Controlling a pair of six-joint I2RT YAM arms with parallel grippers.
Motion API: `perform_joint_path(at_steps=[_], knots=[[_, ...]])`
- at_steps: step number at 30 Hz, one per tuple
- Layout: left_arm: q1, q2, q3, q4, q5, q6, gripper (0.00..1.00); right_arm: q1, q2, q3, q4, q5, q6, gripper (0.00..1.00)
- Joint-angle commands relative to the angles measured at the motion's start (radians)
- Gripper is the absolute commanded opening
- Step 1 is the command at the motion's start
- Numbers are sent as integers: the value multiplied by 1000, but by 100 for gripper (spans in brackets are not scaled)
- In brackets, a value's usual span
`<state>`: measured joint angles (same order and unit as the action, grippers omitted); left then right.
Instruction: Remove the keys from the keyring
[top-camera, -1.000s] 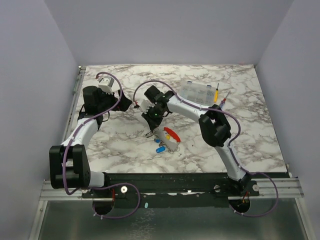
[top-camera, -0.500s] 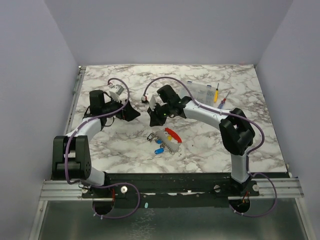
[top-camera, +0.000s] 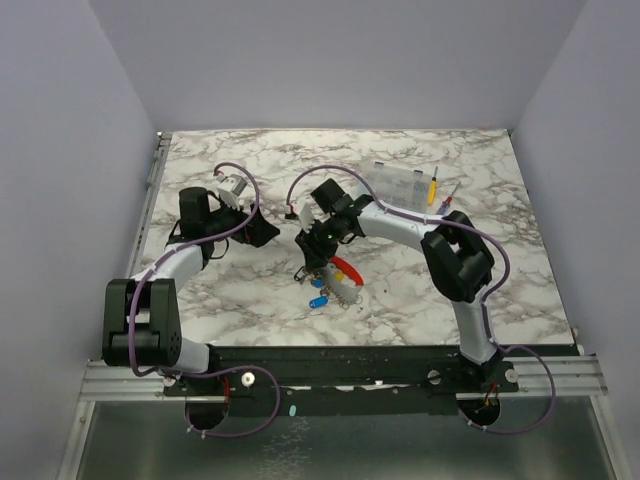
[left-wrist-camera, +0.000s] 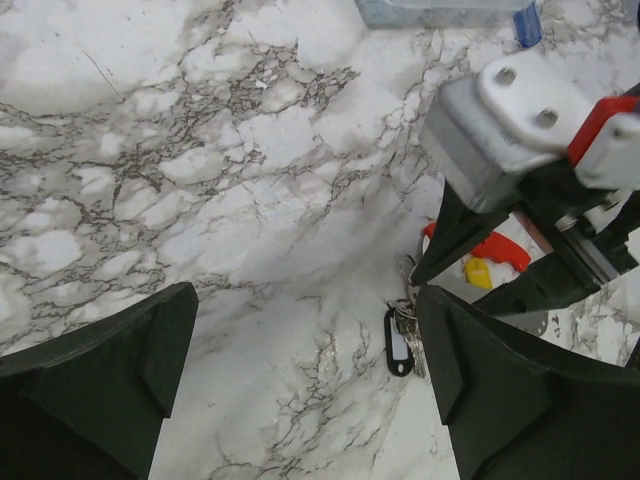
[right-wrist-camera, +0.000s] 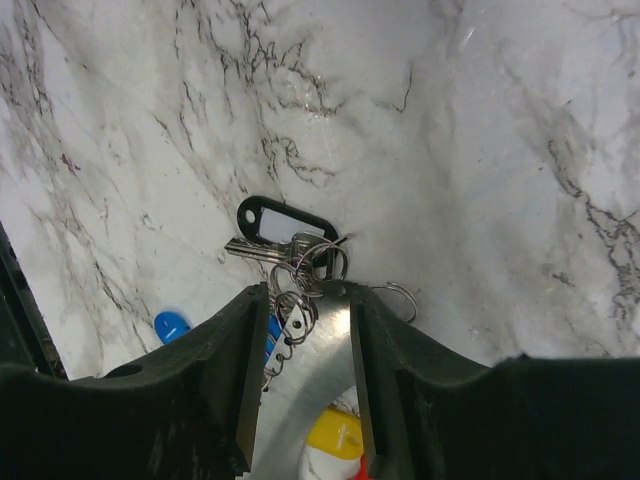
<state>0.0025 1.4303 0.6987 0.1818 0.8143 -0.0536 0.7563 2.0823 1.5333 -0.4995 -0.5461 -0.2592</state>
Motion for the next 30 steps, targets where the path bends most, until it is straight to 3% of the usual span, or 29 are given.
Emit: perform_joint_path(at_steps=[1, 10, 13, 16, 17, 24, 30], knots=[[0, -26, -14, 52, -47, -21, 99, 22, 44, 48, -56, 22, 7, 47], [0, -5, -12, 52, -59, -31, 99, 62, 96, 75, -70, 130, -23, 42], [0, -4, -13, 50, -77, -35, 99, 69, 100, 58, -69, 161, -42, 29], [0, 3, -11, 40, -87, -30, 98, 70, 85, 39, -61, 174, -57, 4], [0, 7, -7, 35, -84, -29, 98, 69, 75, 34, -54, 173, -63, 1], [0, 77, -3, 24, 69, -24, 90, 61, -102, -71, 115, 164, -70, 1], [-71, 145, -1, 18, 144, -2, 88, 60, -194, -149, 230, 169, -81, 1]])
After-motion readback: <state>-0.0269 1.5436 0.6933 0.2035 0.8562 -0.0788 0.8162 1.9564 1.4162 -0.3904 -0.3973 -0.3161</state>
